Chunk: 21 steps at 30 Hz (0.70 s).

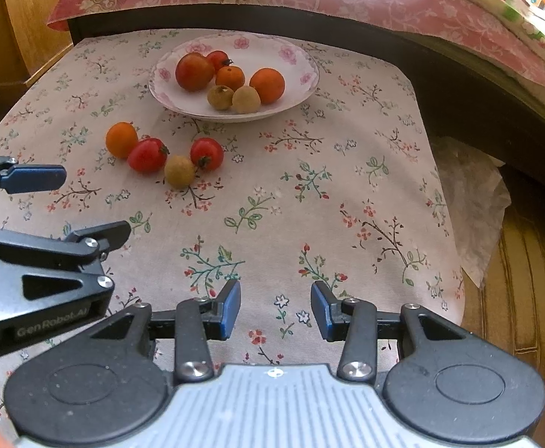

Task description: Organize fruits

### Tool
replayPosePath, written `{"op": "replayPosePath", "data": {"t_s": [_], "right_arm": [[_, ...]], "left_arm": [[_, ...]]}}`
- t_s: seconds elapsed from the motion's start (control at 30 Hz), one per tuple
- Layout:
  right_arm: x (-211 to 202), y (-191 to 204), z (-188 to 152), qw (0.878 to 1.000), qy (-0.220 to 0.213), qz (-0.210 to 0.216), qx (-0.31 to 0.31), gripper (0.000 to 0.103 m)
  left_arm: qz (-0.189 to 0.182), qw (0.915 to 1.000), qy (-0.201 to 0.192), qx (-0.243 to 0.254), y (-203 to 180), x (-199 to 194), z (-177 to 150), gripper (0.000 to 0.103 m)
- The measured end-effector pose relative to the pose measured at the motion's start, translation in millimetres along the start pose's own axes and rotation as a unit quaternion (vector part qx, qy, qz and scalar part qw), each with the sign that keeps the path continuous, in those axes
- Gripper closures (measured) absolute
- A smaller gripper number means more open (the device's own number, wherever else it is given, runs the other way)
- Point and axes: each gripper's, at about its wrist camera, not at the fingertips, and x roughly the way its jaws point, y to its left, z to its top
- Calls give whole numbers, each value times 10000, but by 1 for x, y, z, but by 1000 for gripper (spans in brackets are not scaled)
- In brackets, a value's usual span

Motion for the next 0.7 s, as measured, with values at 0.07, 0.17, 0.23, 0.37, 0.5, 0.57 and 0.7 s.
{"op": "replayPosePath", "data": {"t_s": [0.07, 0.17, 0.23, 0.37, 0.5, 0.57, 0.7], "right_arm": [[0, 0, 0, 10000, -1, 0, 1, 60], [0, 0, 1, 10000, -6, -1, 7, 60], [0, 0, 1, 10000, -5, 5, 6, 60], [0, 1, 1, 10000, -24, 13, 8, 60], [1, 1, 2, 10000, -33, 17, 16, 60], [1, 1, 2, 10000, -38, 16, 20, 60], [2, 1, 3, 10000, -36, 23, 33, 60]], "left_arm": [[2, 10000, 26, -30, 0, 0, 0, 28], [5, 9999, 90, -107, 2, 2, 0, 28], [27, 9998, 117, -134, 2, 3, 0, 28], [64, 9997, 159, -192, 4, 4, 0, 27], [77, 9996, 170, -231, 5, 4, 1, 26], [87, 9995, 185, -238, 5, 4, 1, 26], [87, 9994, 209, -269, 5, 5, 1, 26]]}}
